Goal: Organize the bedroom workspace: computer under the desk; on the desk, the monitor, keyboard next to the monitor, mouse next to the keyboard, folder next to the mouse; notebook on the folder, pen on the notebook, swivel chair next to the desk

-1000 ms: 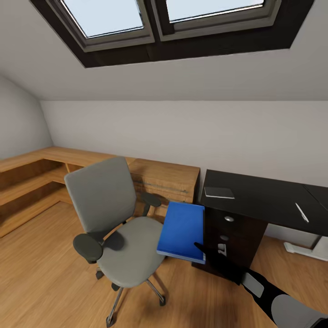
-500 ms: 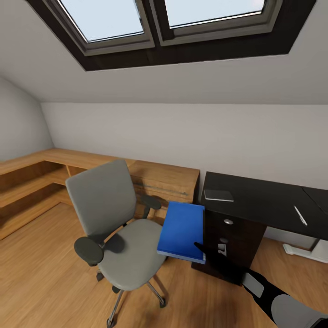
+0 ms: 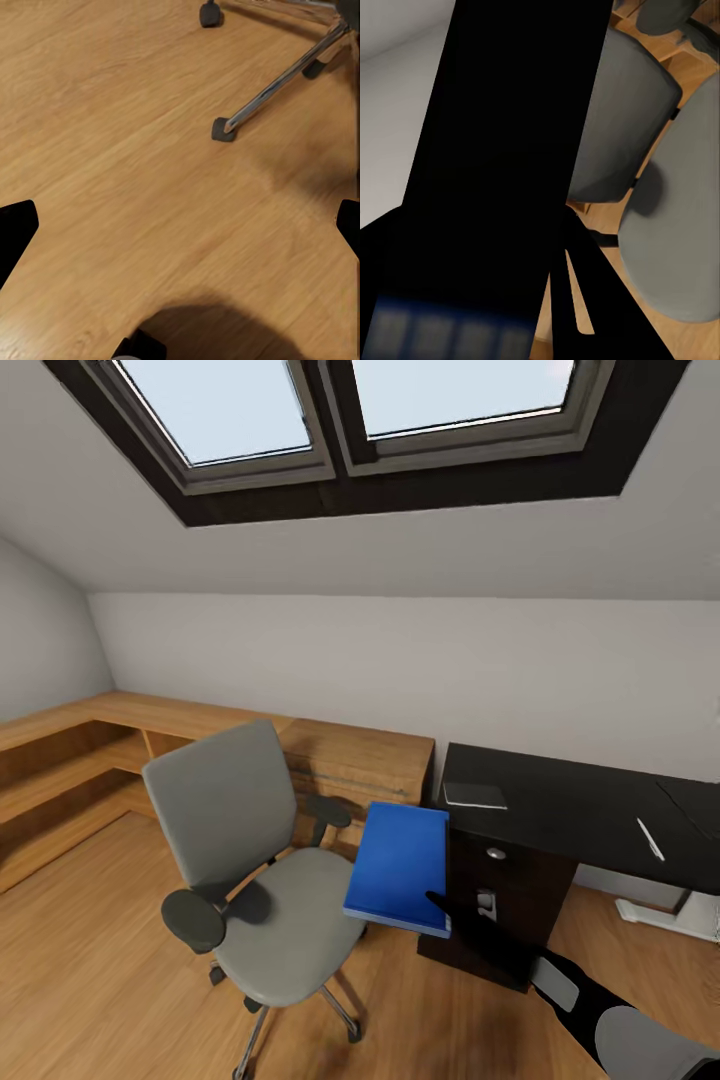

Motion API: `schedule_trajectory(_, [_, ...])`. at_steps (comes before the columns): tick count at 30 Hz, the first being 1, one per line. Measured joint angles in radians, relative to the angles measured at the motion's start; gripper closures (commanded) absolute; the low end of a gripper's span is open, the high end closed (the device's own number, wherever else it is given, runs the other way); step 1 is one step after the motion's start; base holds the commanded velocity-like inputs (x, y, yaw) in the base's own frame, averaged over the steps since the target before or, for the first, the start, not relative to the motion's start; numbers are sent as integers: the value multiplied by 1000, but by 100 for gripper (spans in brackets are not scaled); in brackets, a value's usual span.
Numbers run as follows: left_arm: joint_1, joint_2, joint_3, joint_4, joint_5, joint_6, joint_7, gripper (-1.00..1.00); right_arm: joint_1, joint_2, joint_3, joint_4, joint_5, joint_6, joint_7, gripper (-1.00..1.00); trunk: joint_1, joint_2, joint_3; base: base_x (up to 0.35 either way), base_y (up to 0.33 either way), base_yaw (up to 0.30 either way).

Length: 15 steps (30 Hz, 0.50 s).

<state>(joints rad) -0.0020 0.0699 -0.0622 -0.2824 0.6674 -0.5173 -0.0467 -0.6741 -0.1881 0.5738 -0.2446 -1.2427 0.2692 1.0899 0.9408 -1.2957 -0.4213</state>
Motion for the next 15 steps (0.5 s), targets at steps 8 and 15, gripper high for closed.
schedule_trajectory(8, [0,0,0,0,0,2,0,-100,0,0,2,-8,2,29,-1,100,-31,56,33,0,0,-220])
schedule_trajectory(15, [0,0,0,0,1,3,0,-100,0,-2,0,-18,4,53,-1,100,-58,105,62,0,0,-249])
